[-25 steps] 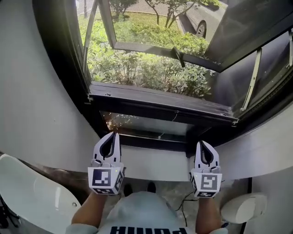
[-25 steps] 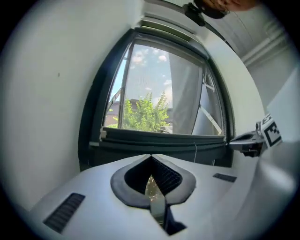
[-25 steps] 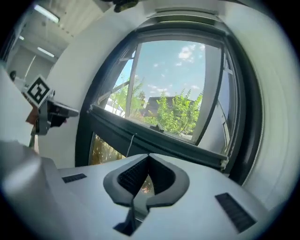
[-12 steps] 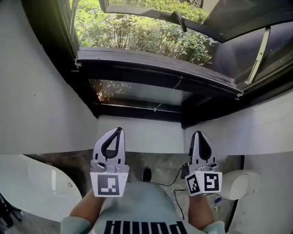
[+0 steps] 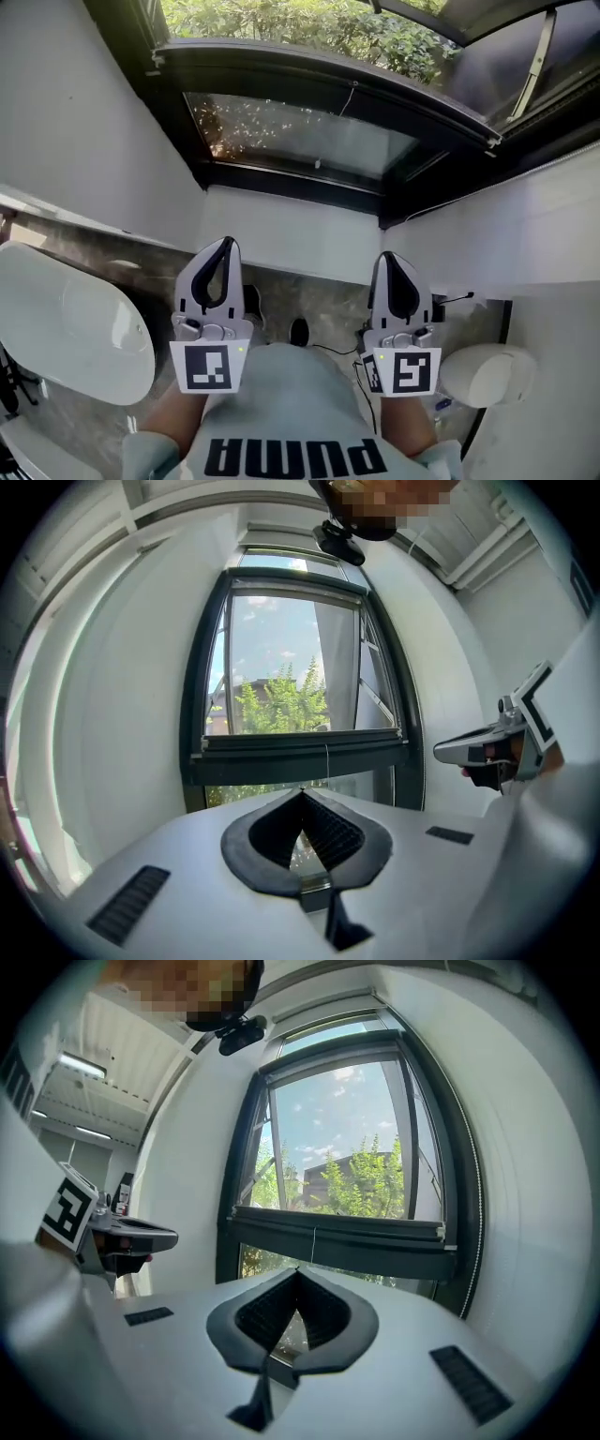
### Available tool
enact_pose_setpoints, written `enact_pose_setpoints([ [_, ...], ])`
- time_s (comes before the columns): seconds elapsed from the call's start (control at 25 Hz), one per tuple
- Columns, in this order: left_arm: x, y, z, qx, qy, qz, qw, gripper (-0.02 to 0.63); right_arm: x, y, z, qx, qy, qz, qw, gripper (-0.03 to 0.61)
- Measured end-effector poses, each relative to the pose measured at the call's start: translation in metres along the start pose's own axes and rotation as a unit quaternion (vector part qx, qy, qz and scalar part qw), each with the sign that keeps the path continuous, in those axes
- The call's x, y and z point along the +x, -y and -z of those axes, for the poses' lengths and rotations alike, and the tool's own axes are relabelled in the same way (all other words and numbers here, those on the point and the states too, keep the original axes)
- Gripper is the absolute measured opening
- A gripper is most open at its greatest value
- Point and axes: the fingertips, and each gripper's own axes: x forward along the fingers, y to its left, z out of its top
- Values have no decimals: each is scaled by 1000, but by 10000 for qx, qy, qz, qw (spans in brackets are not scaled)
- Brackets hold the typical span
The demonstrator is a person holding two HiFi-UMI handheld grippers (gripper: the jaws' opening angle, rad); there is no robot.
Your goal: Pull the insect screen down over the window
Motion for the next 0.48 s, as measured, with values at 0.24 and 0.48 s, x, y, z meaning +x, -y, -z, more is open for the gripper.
enact_pose_setpoints([
  [0.24, -64, 58, 22, -75, -81, -601, 9981, 12, -56, -6, 21, 130, 70, -765, 9970, 6],
  [0.48, -116, 83, 47, 14, -450, -868, 9952, 12, -92, -16, 31, 352, -4, -1092, 9934, 6],
])
